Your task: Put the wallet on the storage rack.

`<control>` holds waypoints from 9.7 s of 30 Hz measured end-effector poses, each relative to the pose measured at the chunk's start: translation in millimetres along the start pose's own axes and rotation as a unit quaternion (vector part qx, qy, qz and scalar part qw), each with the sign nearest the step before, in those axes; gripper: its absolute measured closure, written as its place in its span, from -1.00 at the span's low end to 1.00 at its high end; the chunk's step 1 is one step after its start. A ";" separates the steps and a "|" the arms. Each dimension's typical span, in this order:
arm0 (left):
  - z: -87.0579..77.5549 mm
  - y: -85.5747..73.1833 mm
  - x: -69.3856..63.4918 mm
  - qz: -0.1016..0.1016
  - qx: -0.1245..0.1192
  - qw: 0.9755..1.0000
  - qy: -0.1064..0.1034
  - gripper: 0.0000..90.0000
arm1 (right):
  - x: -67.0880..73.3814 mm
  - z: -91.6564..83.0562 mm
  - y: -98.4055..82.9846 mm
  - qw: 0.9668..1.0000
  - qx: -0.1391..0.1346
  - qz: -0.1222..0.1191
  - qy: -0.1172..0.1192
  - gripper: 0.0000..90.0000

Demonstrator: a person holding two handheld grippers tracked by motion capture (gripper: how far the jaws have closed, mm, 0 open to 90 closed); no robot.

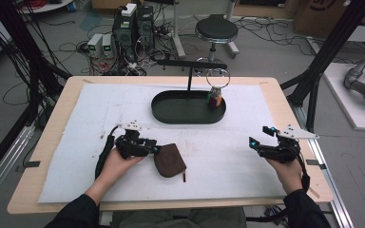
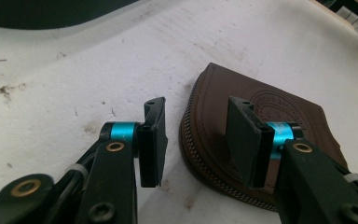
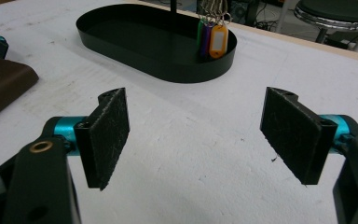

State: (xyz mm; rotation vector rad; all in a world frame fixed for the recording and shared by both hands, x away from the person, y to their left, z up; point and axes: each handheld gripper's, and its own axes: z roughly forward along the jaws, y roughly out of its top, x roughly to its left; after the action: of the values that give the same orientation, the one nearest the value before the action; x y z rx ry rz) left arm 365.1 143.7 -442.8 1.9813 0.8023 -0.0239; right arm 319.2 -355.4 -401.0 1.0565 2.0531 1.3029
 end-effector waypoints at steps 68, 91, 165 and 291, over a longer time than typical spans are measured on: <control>21.3 43.7 -102.4 0.295 -0.105 0.938 -0.146 0.92 | 94.1 60.4 37.3 0.942 0.038 -0.100 0.318 -0.15; 9.9 22.5 -76.6 0.207 -0.092 0.966 -0.122 0.04 | 91.1 57.4 29.3 0.925 0.063 -0.110 0.358 0.50; 17.6 35.1 -80.7 0.212 -0.082 0.955 -0.191 0.47 | 101.5 38.9 67.7 0.931 -0.042 -0.082 0.354 0.14; 7.2 76.0 -21.9 0.162 -0.219 0.962 0.013 0.49 | 22.1 31.4 30.0 0.990 -0.004 -0.023 0.138 -0.43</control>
State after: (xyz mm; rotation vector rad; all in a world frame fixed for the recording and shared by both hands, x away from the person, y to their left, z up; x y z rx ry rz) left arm 391.5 102.2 -380.4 1.6663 0.4412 0.3444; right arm 339.8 -313.5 -387.2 0.8589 2.2539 1.5020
